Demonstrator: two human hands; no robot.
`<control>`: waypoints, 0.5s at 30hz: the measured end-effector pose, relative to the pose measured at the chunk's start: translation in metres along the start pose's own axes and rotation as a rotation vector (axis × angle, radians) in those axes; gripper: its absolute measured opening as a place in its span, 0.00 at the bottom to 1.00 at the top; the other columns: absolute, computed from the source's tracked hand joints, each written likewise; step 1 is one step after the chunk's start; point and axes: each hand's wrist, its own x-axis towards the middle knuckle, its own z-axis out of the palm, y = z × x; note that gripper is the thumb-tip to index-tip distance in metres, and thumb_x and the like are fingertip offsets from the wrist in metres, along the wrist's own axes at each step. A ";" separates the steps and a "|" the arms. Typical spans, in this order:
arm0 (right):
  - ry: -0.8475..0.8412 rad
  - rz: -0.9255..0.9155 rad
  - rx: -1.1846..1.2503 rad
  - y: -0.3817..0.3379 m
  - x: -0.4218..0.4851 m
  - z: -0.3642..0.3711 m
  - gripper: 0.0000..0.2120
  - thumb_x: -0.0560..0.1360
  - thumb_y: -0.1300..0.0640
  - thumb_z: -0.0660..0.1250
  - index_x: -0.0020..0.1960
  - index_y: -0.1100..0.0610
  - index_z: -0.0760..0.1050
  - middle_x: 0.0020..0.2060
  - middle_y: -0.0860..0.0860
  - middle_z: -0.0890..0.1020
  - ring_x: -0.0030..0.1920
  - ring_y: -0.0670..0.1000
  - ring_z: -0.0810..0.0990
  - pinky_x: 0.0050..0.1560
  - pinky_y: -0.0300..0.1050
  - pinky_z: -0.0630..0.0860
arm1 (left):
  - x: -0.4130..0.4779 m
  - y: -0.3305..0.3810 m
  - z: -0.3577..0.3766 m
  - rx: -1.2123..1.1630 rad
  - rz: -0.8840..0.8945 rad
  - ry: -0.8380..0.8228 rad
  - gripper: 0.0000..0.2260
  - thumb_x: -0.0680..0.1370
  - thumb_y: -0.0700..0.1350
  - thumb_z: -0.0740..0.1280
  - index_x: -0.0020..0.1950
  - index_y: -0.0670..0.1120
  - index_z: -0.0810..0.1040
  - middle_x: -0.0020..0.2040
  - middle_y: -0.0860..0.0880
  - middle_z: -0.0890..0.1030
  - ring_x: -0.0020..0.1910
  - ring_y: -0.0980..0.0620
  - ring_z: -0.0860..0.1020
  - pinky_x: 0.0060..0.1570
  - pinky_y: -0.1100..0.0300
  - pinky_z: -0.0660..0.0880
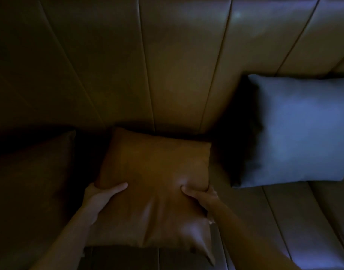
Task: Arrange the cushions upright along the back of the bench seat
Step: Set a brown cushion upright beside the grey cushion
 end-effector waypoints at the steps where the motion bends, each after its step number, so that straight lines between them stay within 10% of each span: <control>1: -0.007 -0.009 0.009 -0.002 -0.004 -0.001 0.66 0.42 0.42 0.85 0.75 0.48 0.58 0.70 0.55 0.70 0.66 0.61 0.73 0.63 0.63 0.74 | -0.006 0.001 0.001 -0.018 0.007 0.002 0.45 0.60 0.48 0.81 0.73 0.41 0.66 0.68 0.41 0.74 0.65 0.38 0.73 0.61 0.45 0.70; 9: -0.089 -0.170 0.160 -0.043 -0.025 -0.047 0.42 0.61 0.64 0.80 0.69 0.51 0.64 0.54 0.52 0.77 0.52 0.53 0.79 0.45 0.50 0.78 | -0.038 0.022 0.034 -0.100 0.185 -0.016 0.51 0.55 0.52 0.81 0.75 0.46 0.63 0.68 0.44 0.73 0.64 0.41 0.73 0.61 0.44 0.72; 15: -0.025 -0.329 0.087 -0.078 -0.011 -0.066 0.50 0.54 0.65 0.83 0.70 0.52 0.63 0.59 0.56 0.77 0.56 0.58 0.79 0.44 0.51 0.80 | -0.025 0.038 0.058 -0.046 0.251 0.046 0.55 0.56 0.52 0.82 0.77 0.52 0.57 0.72 0.45 0.69 0.68 0.39 0.70 0.63 0.39 0.70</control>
